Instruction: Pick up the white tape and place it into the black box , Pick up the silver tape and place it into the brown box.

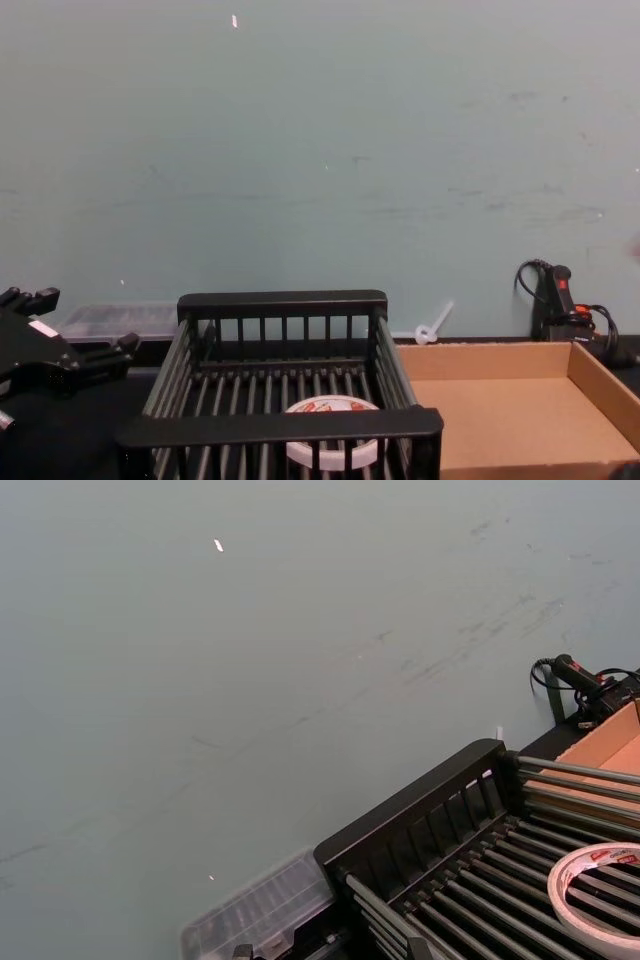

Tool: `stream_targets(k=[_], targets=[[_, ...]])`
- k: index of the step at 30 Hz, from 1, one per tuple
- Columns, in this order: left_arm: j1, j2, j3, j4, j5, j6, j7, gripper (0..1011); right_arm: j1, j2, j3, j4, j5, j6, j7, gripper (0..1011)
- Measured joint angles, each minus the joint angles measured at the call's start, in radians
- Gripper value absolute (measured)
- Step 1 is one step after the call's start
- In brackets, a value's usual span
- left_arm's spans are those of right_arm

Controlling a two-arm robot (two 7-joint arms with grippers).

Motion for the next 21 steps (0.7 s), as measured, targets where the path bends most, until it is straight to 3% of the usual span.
stream_targets(k=[11, 21], targets=[[0.000, 0.000, 0.000, 0.000, 0.000, 0.000, 0.000, 1002, 0.028, -0.022, 0.075, 0.031, 0.007, -0.030, -0.080, 156], [0.000, 0.000, 0.000, 0.000, 0.000, 0.000, 0.000, 1001, 0.108, -0.074, 0.120, 0.133, -0.016, -0.038, -0.125, 156]])
